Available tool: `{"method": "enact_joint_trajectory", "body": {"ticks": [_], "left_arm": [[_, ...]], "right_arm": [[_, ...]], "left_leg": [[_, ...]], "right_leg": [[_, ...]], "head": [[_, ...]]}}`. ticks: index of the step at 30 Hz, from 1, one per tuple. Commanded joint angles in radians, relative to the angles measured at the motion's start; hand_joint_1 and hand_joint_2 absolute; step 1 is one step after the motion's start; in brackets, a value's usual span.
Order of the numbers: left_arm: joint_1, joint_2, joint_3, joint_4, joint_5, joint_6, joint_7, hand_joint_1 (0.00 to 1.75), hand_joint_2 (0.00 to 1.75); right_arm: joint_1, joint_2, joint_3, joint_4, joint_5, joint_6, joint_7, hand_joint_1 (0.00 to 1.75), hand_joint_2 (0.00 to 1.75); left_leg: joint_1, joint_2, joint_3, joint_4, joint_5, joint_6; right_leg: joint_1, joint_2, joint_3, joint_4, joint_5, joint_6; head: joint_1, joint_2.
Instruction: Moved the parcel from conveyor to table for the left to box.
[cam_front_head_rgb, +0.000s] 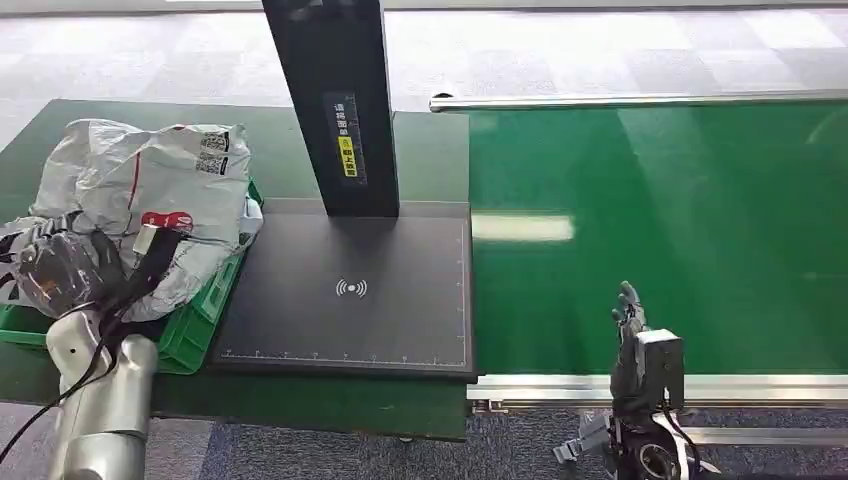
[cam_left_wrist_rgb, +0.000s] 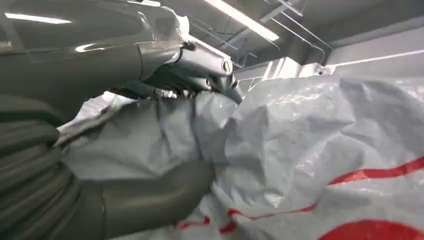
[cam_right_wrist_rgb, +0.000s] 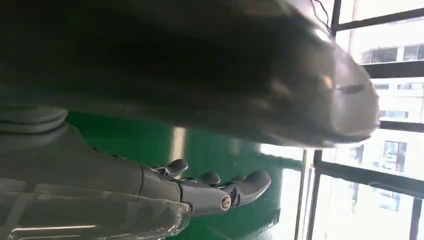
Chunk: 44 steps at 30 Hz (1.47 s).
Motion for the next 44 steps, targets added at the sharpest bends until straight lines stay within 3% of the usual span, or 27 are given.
{"method": "enact_joint_trajectory", "body": {"ticks": [1,3,4,5,7,12,17,21,26,30,31,34,35,37,41,42,44], "left_arm": [[-0.071,-0.07,0.385,-0.078,0.042,0.002,-0.314,0.0,0.0],[-0.114,-0.131,0.609,-0.171,0.083,0.002,-0.584,0.0,0.0],[-0.114,-0.131,0.609,-0.171,0.083,0.002,-0.584,0.0,0.0],[-0.14,-0.154,0.692,-0.182,0.119,0.002,-0.7,0.0,0.0],[-0.131,-0.16,0.67,-0.215,0.148,0.002,-0.7,0.0,0.0],[-0.055,-0.199,0.477,-0.565,0.562,0.002,-0.7,0.0,0.0],[-0.049,-0.24,0.409,-0.654,0.616,0.002,-0.7,0.0,0.0],[0.003,-0.28,0.294,-0.782,0.765,0.002,-0.7,0.0,0.0],[0.048,-0.314,0.183,-0.872,0.765,0.002,-0.7,0.0,0.0],[0.134,-0.255,-0.123,-0.74,1.068,0.002,-0.7,0.0,0.0],[0.163,-0.205,-0.245,-0.683,1.115,0.002,-0.7,0.0,0.0],[0.194,-0.128,-0.424,-0.635,1.214,0.002,-0.7,0.0,0.0],[0.197,-0.118,-0.45,-0.624,1.219,0.002,-0.7,0.0,1.75],[0.212,-0.084,-0.531,-0.572,1.363,-0.143,-0.7,0.0,1.75],[0.231,-0.094,-0.558,-0.5,1.423,-0.27,-0.673,0.0,1.75],[0.228,-0.084,-0.584,-0.47,1.451,-0.374,-0.623,0.0,1.75],[0.223,-0.089,-0.6,-0.431,1.463,-0.451,-0.614,0.0,1.75]], "right_arm": [[-0.046,-0.041,0.048,0.119,-0.026,-0.015,-0.014,0.0,0.0],[-0.061,-0.055,0.064,0.155,-0.037,-0.018,-0.025,0.0,0.0],[-0.061,-0.055,0.064,0.155,-0.037,-0.018,-0.025,0.0,0.0],[-0.07,-0.055,0.069,0.172,-0.042,-0.021,-0.033,0.0,0.0],[-0.071,-0.057,0.074,0.175,-0.044,-0.022,-0.036,0.0,0.0],[-0.103,-0.042,0.097,0.2,-0.046,-0.025,-0.045,0.0,0.0],[-0.103,-0.047,0.105,0.191,-0.045,-0.025,-0.047,0.0,0.0],[-0.104,-0.047,0.112,0.184,-0.046,-0.024,-0.046,0.0,0.0],[-0.086,-0.044,0.113,0.153,-0.046,-0.024,-0.046,0.0,0.0],[-0.048,-0.06,0.101,0.082,-0.052,-0.028,-0.04,0.0,0.0],[-0.04,-0.062,0.093,0.067,-0.058,-0.024,-0.039,0.0,0.0],[-0.036,-0.064,0.094,0.049,-0.07,-0.015,-0.07,0.0,0.0],[-0.037,-0.064,0.097,0.046,-0.068,-0.014,-0.072,0.0,0.0],[-0.041,-0.068,0.112,0.027,-0.072,0.002,-0.094,0.0,0.0],[-0.04,-0.074,0.14,0.024,-0.066,0.03,-0.079,0.0,0.0],[-0.042,-0.066,0.132,0.028,-0.098,0.044,-0.079,0.0,1.75],[-0.054,-0.066,0.136,0.035,-0.114,0.053,-0.08,0.0,1.75]], "left_leg": [[0.001,0.003,0.001,0.0,0.0,0.001],[0.001,0.003,0.0,0.0,-0.001,0.001],[0.002,0.004,0.0,0.001,-0.001,0.0],[0.001,0.004,-0.001,0.001,-0.001,0.0],[0.001,0.003,0.0,0.0,0.0,0.001],[0.002,0.003,-0.002,0.001,-0.001,0.001],[0.001,0.0,-0.002,0.001,0.0,0.001],[0.001,0.0,-0.002,0.001,0.0,0.001],[0.001,-0.002,-0.001,0.0,-0.001,0.001],[0.0,-0.007,-0.001,-0.001,0.001,0.001],[-0.001,-0.005,0.0,-0.001,0.001,0.001],[0.0,-0.007,-0.001,-0.001,0.001,0.0],[0.0,-0.008,-0.001,-0.001,0.002,0.001],[0.0,-0.005,0.0,-0.001,0.001,0.0],[-0.001,-0.002,0.002,-0.002,0.0,0.0],[-0.001,-0.002,0.003,-0.003,0.001,0.001],[-0.001,-0.002,0.002,-0.002,0.0,0.001]], "right_leg": [[0.001,0.003,0.0,-0.002,0.001,0.0],[0.001,0.004,0.0,-0.001,0.001,0.0],[0.002,0.004,0.0,-0.001,0.001,0.0],[0.002,0.004,-0.001,-0.001,0.001,0.0],[0.001,0.003,0.0,-0.001,0.001,0.0],[0.002,0.003,-0.001,-0.001,0.001,0.0],[0.001,0.0,-0.001,-0.001,0.0,0.0],[0.001,0.0,0.0,-0.001,0.0,0.0],[0.001,-0.001,0.0,-0.001,0.0,0.0],[0.0,-0.006,0.001,-0.002,-0.001,0.0],[-0.001,-0.005,0.0,-0.001,-0.001,0.0],[0.0,-0.007,0.001,-0.002,-0.001,0.0],[0.0,-0.007,0.001,-0.002,0.0,0.0],[0.0,-0.004,0.001,-0.001,0.0,0.0],[-0.001,-0.001,0.002,-0.002,0.0,0.0],[-0.001,-0.001,0.003,-0.003,0.0,0.0],[-0.001,-0.001,0.002,-0.002,0.0,0.0]], "head": [[0.0,0.0],[0.0,0.0],[0.0,0.0],[0.0,0.0],[0.0,0.0],[0.0,0.0],[0.0,0.0],[0.0,0.0],[0.0,0.0],[0.0,0.0],[0.0,0.0],[0.0,0.0],[0.0,0.0],[0.0,0.0],[0.0,0.0],[0.0,0.0],[0.0,0.0]]}}
